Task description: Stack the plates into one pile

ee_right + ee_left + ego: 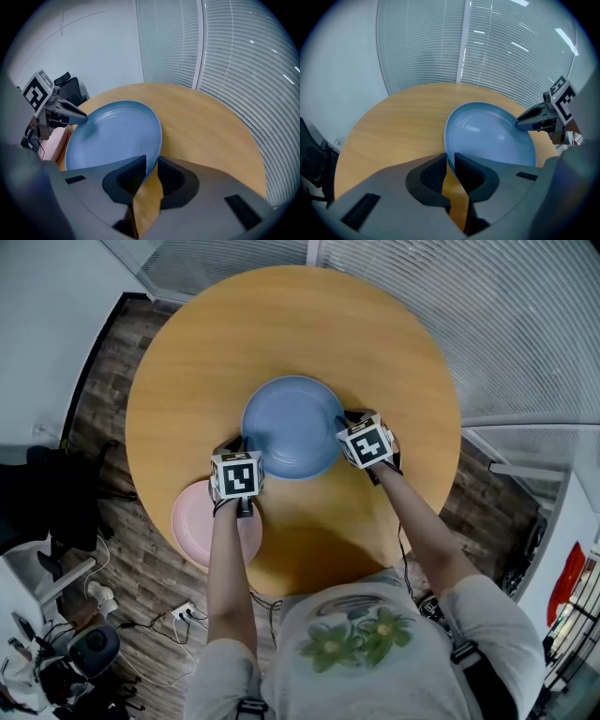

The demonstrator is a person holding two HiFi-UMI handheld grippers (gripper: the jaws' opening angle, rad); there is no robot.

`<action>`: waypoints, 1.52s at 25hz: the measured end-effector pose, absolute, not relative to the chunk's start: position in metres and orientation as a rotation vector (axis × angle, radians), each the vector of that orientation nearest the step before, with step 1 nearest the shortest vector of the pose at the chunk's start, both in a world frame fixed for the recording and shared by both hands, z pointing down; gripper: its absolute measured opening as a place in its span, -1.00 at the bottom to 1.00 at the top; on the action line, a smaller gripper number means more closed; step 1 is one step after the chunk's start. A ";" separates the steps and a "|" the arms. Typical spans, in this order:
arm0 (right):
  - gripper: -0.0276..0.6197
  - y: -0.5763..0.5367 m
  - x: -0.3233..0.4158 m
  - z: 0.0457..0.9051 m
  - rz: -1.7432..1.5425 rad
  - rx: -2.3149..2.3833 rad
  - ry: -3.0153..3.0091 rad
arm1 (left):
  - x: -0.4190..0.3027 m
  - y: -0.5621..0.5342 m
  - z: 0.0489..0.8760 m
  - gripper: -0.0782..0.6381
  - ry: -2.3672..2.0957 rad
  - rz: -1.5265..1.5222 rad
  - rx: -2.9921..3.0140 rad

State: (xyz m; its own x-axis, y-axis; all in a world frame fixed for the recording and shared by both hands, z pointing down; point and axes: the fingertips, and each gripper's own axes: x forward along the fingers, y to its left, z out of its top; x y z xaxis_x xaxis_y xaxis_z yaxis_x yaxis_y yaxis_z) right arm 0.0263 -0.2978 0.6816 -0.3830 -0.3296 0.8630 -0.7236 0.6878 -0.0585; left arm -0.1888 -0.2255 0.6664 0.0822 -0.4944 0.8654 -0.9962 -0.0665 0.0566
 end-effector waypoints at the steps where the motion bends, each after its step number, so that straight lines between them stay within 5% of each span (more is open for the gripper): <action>1: -0.66 -0.298 0.026 0.683 0.542 0.816 -1.986 | -0.189 -0.226 0.667 -0.63 -1.508 0.903 1.657; 6: -0.65 -0.296 0.023 0.682 0.541 0.816 -2.000 | -0.193 -0.227 0.665 -0.60 -1.544 0.880 1.639; 10: -0.65 -0.299 0.030 0.664 0.509 0.890 -2.030 | -0.198 -0.225 0.651 -0.39 -1.601 0.823 1.613; 19: -0.66 -0.286 0.031 0.593 0.468 1.014 -2.186 | -0.199 -0.206 0.596 -0.38 -1.681 0.727 1.684; 29: -0.75 -0.195 0.037 0.543 0.423 0.859 -2.356 | -0.162 -0.140 0.534 -0.67 -1.733 0.587 1.822; 38: -0.78 -0.102 0.056 0.527 0.526 0.812 -2.390 | -0.093 -0.050 0.525 -0.73 -1.590 0.544 1.852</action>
